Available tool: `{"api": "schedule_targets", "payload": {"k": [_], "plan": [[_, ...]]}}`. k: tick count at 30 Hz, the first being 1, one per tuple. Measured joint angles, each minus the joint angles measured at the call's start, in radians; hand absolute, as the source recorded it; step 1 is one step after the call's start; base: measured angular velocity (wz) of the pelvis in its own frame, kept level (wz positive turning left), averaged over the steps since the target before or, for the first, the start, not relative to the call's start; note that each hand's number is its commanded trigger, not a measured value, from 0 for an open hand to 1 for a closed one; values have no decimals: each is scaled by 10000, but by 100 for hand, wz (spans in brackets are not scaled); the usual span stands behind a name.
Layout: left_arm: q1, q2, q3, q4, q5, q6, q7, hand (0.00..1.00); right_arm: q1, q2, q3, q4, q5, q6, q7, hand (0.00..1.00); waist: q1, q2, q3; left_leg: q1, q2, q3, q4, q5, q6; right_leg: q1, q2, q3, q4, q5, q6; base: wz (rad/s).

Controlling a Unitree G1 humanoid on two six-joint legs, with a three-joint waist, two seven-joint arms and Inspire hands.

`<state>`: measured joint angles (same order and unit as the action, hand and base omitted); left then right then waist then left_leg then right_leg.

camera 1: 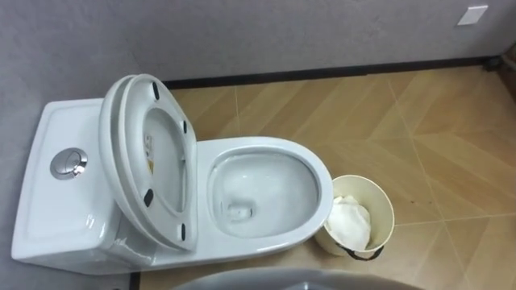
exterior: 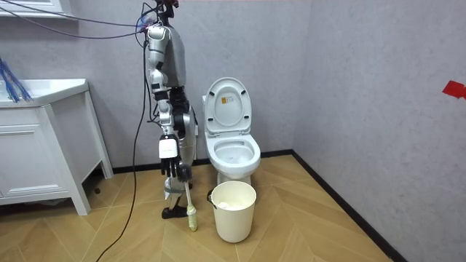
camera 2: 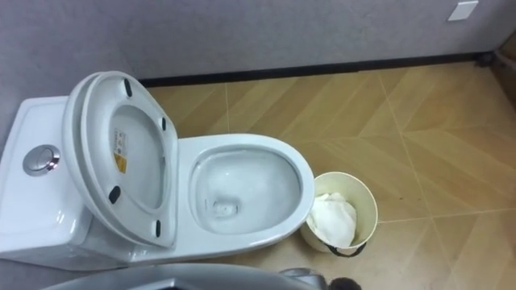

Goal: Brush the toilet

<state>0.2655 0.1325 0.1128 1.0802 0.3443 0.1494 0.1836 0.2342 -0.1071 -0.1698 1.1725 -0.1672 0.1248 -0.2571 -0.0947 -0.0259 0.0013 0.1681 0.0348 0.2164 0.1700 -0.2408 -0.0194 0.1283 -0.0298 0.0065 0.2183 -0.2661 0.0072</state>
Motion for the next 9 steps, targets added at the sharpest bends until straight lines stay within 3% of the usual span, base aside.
{"api": "schedule_targets", "payload": {"k": [9], "plan": [[16, 0, 9, 0, 9, 303, -93, 0, 66, -5, 328, 95, -13, 317, 1072, 0, 164, -57, -2, -18, 12, -46, 6, 0, 0, 49, -6, -72, -139, 63, -15, 0]]}}
